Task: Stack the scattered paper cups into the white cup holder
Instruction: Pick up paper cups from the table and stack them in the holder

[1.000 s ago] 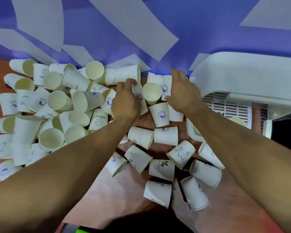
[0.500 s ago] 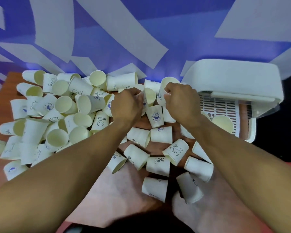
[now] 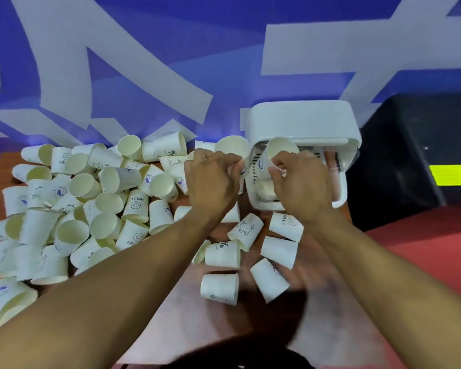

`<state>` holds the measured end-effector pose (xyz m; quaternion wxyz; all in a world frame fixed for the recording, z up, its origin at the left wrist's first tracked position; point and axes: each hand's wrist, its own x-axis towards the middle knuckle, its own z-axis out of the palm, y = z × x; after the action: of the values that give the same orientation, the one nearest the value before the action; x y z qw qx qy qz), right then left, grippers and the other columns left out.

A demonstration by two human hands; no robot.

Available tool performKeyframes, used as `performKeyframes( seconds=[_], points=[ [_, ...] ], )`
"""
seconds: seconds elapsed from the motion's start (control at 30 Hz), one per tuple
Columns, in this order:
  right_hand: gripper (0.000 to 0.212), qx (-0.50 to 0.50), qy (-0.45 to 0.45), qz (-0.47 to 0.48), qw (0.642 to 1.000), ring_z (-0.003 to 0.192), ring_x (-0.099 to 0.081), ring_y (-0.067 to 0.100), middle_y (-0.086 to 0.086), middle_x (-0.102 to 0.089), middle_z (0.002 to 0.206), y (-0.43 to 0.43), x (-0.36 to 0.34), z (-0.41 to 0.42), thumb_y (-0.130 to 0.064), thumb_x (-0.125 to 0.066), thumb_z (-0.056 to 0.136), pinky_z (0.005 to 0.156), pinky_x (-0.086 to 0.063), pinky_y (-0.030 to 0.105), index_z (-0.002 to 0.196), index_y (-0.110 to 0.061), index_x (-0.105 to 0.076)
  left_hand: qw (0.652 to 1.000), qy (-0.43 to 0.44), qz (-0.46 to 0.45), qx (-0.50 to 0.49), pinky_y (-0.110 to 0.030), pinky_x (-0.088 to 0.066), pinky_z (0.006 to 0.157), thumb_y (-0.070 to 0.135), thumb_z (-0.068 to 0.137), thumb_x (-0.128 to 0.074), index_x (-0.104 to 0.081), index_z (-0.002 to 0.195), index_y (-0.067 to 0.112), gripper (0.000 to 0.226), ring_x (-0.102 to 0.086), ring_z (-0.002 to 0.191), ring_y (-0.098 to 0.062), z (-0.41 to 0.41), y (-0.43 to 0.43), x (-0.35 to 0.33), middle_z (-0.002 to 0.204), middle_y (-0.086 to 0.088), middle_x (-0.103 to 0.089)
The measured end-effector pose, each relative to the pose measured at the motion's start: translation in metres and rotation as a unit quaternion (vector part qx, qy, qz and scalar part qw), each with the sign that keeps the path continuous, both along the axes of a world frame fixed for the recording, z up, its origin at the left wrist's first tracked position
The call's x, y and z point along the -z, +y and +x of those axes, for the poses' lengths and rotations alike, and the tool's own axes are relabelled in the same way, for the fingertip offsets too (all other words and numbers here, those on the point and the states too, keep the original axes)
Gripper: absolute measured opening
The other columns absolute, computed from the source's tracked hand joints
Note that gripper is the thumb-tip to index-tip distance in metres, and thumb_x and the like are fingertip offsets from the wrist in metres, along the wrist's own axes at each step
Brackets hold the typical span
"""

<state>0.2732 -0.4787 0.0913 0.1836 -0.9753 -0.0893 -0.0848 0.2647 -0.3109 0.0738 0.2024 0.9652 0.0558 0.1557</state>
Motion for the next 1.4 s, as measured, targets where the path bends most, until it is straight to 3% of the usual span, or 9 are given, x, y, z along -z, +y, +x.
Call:
performKeyframes(
  seconds=[0.27,0.5,0.73,0.9,1.03,1.27,1.4],
  points=[
    [0.015,0.059,0.019,-0.002,0.998,0.091,-0.058,0.026,0.004,-0.069,0.087,-0.068,0.002,-0.016,-0.026,-0.062,0.089,0.068,-0.044,0.034,0.096,-0.015,-0.071,0.997,-0.027,0.017,0.068,-0.034,-0.032,0.075,0.042,0.091,-0.061,-0.074,0.094,0.034,0.016,-0.051,0.093,-0.02,-0.007,-0.063,0.001,0.092,0.01,-0.073],
    [0.014,0.05,0.083,-0.019,0.995,0.092,-0.055,0.021,-0.002,-0.066,0.087,-0.082,0.034,-0.009,-0.03,-0.059,0.092,0.067,-0.048,0.035,0.093,-0.022,-0.07,0.996,-0.013,0.0,0.083,-0.029,-0.021,0.077,0.041,0.088,-0.065,-0.076,0.093,0.034,0.013,-0.05,0.099,-0.02,0.0,-0.076,0.016,0.093,0.013,-0.073],
    [0.013,0.0,0.11,0.007,0.994,0.088,-0.054,0.024,0.0,-0.066,0.084,-0.083,0.064,0.005,-0.025,-0.06,0.09,0.066,-0.045,0.035,0.091,-0.02,-0.072,0.994,0.036,0.025,0.1,-0.03,-0.022,0.077,0.048,0.093,-0.056,-0.074,0.098,0.035,0.023,-0.048,0.097,-0.02,0.007,-0.07,0.034,0.093,0.013,-0.072],
    [0.013,-0.018,0.097,0.045,0.994,0.072,-0.056,0.029,0.006,-0.067,0.072,-0.082,0.092,0.012,-0.021,-0.067,0.086,0.059,-0.041,0.033,0.078,-0.013,-0.074,0.992,0.071,0.031,0.101,-0.034,-0.03,0.076,0.042,0.093,-0.058,-0.074,0.105,0.031,0.022,-0.049,0.098,-0.022,0.007,-0.072,0.041,0.098,0.007,-0.073],
    [0.019,-0.049,0.082,0.06,0.994,0.062,-0.053,0.027,0.005,-0.063,0.065,-0.08,0.108,0.015,-0.02,-0.067,0.087,0.058,-0.026,0.027,0.072,-0.012,-0.073,0.991,0.081,0.02,0.108,-0.033,-0.031,0.077,0.041,0.094,-0.057,-0.073,0.107,0.029,0.024,-0.05,0.098,-0.021,0.01,-0.072,0.047,0.1,0.007,-0.073],
    [0.018,-0.056,0.138,0.057,0.987,0.076,-0.056,0.029,0.008,-0.068,0.077,-0.079,0.12,0.022,-0.021,-0.061,0.091,0.065,-0.033,0.029,0.085,-0.014,-0.076,0.99,0.068,0.016,0.119,-0.035,-0.034,0.074,0.039,0.093,-0.059,-0.075,0.103,0.029,0.021,-0.051,0.093,-0.021,0.016,-0.068,0.061,0.096,0.007,-0.073],
    [0.016,-0.039,0.153,0.081,0.984,0.077,-0.055,0.027,0.007,-0.067,0.076,-0.077,0.128,0.027,-0.02,-0.062,0.09,0.067,-0.04,0.033,0.083,-0.016,-0.076,0.989,0.088,0.013,0.117,-0.031,-0.028,0.072,0.039,0.093,-0.06,-0.076,0.102,0.03,0.02,-0.049,0.093,-0.019,0.019,-0.068,0.073,0.094,0.007,-0.073]
  ],
)
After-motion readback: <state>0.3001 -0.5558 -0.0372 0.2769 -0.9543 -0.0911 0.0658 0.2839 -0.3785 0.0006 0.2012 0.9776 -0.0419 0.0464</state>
